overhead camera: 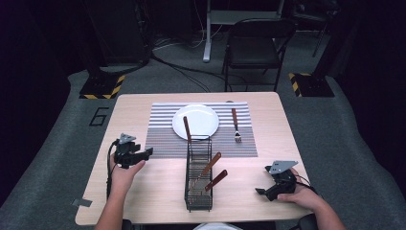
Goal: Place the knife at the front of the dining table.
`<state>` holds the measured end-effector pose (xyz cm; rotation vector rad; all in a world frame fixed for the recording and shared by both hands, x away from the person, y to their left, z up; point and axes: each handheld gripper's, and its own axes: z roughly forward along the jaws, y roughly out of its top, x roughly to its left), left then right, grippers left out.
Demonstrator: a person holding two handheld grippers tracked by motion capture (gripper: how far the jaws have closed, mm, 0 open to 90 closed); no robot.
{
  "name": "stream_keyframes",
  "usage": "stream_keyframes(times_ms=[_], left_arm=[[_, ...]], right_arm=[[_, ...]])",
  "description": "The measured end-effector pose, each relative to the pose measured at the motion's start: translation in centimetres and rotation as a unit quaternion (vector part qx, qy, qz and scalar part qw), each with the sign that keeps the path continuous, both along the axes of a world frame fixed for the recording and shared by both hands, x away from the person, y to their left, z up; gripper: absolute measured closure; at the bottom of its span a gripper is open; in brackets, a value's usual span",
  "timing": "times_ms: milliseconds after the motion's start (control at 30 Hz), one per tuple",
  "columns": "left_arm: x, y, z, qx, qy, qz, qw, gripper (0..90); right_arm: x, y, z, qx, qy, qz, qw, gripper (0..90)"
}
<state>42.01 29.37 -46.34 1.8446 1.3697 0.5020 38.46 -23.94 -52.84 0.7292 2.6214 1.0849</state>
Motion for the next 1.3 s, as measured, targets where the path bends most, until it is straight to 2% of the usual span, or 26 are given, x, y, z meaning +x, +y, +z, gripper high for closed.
stream_keyframes(times_ms=[100, 267, 400, 433, 533, 633, 933, 1067, 1300], left_arm=[[0.0, -0.6, 0.6, -0.001, -0.001, -0.007, 1.0000, 40.9], [0.0, -2.3, 2.4, -0.004, -0.021, -0.019, 0.9996, 42.9], [-0.1, -3.5, 3.6, -0.010, -0.027, -0.036, 0.9989, 46.4], [-0.1, -4.1, 4.2, -0.008, -0.029, -0.050, 0.9983, 47.0], [0.0, -4.9, 4.8, -0.018, -0.029, -0.056, 0.9978, 48.7], [0.0, -5.4, 5.4, -0.017, -0.033, -0.065, 0.9972, 51.3], [-0.1, -6.3, 6.7, -0.027, -0.036, -0.086, 0.9953, 55.9], [-0.2, -6.8, 7.1, -0.028, -0.035, -0.101, 0.9939, 57.2], [-0.5, -7.8, 7.8, -0.035, -0.045, -0.119, 0.9913, 57.5]], right_arm=[[0.0, 0.0, 0.0, 0.000, 0.000, 0.000, 1.0000, 0.0], [0.1, 0.0, 0.0, -0.001, -0.003, 0.003, 1.0000, 0.0], [0.0, 0.0, 0.0, 0.000, 0.000, 0.000, 1.0000, 0.0], [0.0, 0.0, 0.0, 0.000, -0.001, 0.001, 1.0000, 0.0], [0.0, 0.0, 0.0, -0.001, 0.000, 0.000, 1.0000, 0.0], [0.0, 0.0, 0.0, -0.001, -0.002, 0.003, 1.0000, 0.0], [0.0, 0.0, 0.0, 0.000, -0.002, 0.002, 1.0000, 0.0], [0.1, 0.0, 0.0, -0.001, -0.003, 0.003, 1.0000, 0.0], [0.0, 0.0, 0.0, -0.001, -0.002, 0.002, 1.0000, 0.0]])
